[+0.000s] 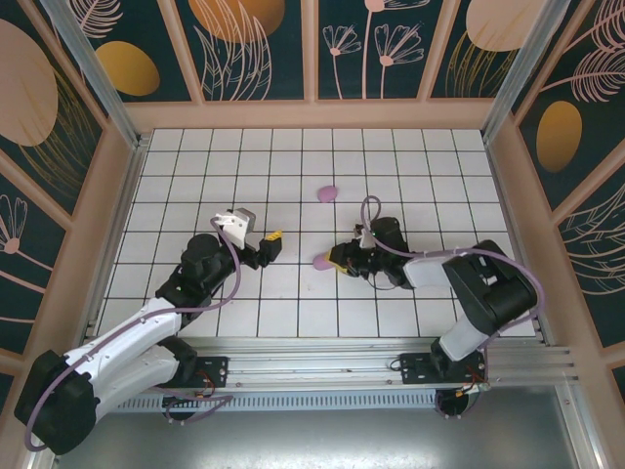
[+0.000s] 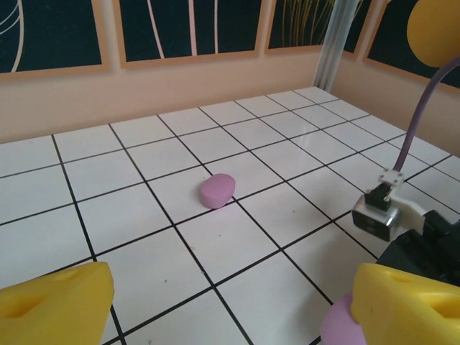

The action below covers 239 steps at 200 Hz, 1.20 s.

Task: Insert the wireless bluetooth earbuds into the charging case

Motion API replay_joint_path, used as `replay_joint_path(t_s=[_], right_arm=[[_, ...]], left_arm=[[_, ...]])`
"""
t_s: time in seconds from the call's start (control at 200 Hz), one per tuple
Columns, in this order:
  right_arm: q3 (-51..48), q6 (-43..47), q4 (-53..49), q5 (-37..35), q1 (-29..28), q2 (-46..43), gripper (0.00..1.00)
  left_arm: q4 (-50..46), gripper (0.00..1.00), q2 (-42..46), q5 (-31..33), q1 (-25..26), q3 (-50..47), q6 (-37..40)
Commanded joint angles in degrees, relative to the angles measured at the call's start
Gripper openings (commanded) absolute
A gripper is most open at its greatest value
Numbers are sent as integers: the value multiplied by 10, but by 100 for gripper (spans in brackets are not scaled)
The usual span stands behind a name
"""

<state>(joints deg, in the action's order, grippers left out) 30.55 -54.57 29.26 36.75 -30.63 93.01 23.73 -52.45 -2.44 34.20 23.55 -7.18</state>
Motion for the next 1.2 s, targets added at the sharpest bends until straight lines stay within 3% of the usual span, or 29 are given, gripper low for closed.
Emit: replay_joint_path(t_s=[0.0, 0.33, 0.415, 0.52, 0.861, 0.941, 1.011, 1.191], right_arm=[[66, 35, -30, -31, -16, 29, 22], [145, 81, -103, -76, -33, 101, 28], [151, 101, -128, -86, -39, 99, 38], [159, 127, -176, -119, -49, 76, 53], [202, 221, -341, -275, -36, -90, 66], [212, 256, -374, -336, -23, -143, 69], [209, 284, -385, -399, -11, -190, 72], [145, 350, -316, -515, 75, -285, 93]], left_arm=[[3, 85, 4, 15, -1, -11, -14], [-3, 85, 23, 24, -1, -30, -17], [-6, 85, 30, 35, -1, -36, -15], [-11, 85, 34, 53, -2, -38, -11], [-25, 92, 10, 111, -11, 6, 16], [-29, 97, 5, 130, -38, 16, 15], [-26, 98, 0, 109, -89, 22, -3], [7, 99, -60, 78, -216, 34, -42]])
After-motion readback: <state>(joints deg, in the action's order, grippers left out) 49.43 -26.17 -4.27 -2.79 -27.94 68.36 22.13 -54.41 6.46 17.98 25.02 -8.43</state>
